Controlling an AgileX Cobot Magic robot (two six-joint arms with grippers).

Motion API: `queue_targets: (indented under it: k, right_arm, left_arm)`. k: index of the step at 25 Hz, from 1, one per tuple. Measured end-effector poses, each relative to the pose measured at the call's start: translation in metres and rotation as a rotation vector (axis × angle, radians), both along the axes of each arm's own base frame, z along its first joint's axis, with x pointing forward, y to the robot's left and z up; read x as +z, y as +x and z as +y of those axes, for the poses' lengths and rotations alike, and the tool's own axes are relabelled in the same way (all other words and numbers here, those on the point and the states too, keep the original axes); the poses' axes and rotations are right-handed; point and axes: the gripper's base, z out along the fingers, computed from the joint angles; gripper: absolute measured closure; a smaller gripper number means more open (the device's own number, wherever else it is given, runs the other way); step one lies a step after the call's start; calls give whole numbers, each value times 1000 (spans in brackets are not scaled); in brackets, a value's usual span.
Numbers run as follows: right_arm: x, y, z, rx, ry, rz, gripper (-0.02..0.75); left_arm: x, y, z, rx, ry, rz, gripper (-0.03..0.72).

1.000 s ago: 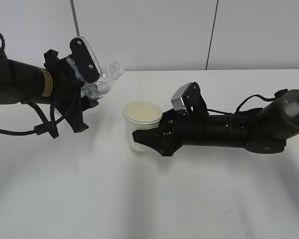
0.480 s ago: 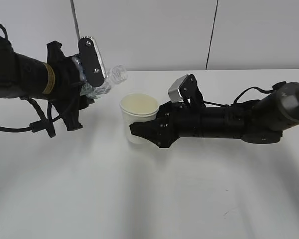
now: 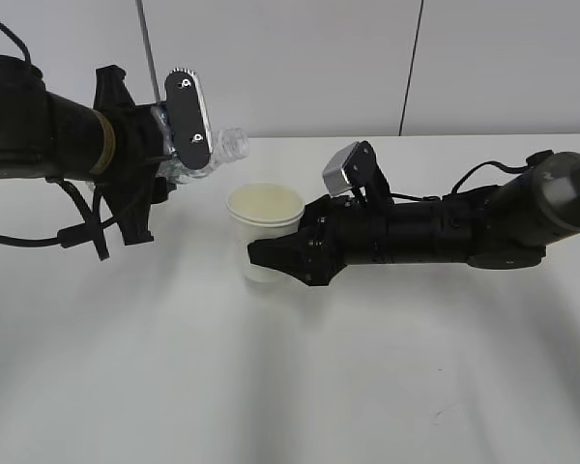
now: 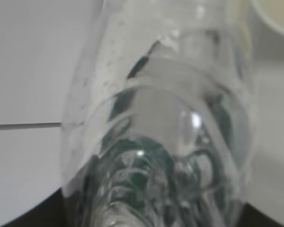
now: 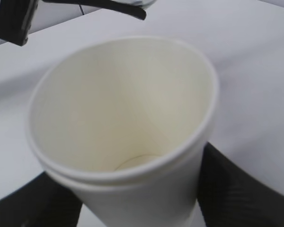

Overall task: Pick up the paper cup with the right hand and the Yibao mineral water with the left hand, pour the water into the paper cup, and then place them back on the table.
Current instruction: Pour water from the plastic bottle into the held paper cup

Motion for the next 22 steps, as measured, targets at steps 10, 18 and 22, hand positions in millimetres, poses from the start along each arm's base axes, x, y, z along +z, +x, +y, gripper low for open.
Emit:
queue_targets:
  k: [10, 18, 22]
  right_arm:
    - [0, 0, 0, -1, 3, 13, 216]
    - [2, 0, 2, 32, -9, 22, 216]
    - [3, 0, 3, 56, -19, 35, 216]
  left_arm:
    - [1, -2, -3, -33, 113, -39, 353]
    - [3, -3, -6, -52, 174, -65, 353]
    - [4, -3, -5, -59, 210, -81, 353]
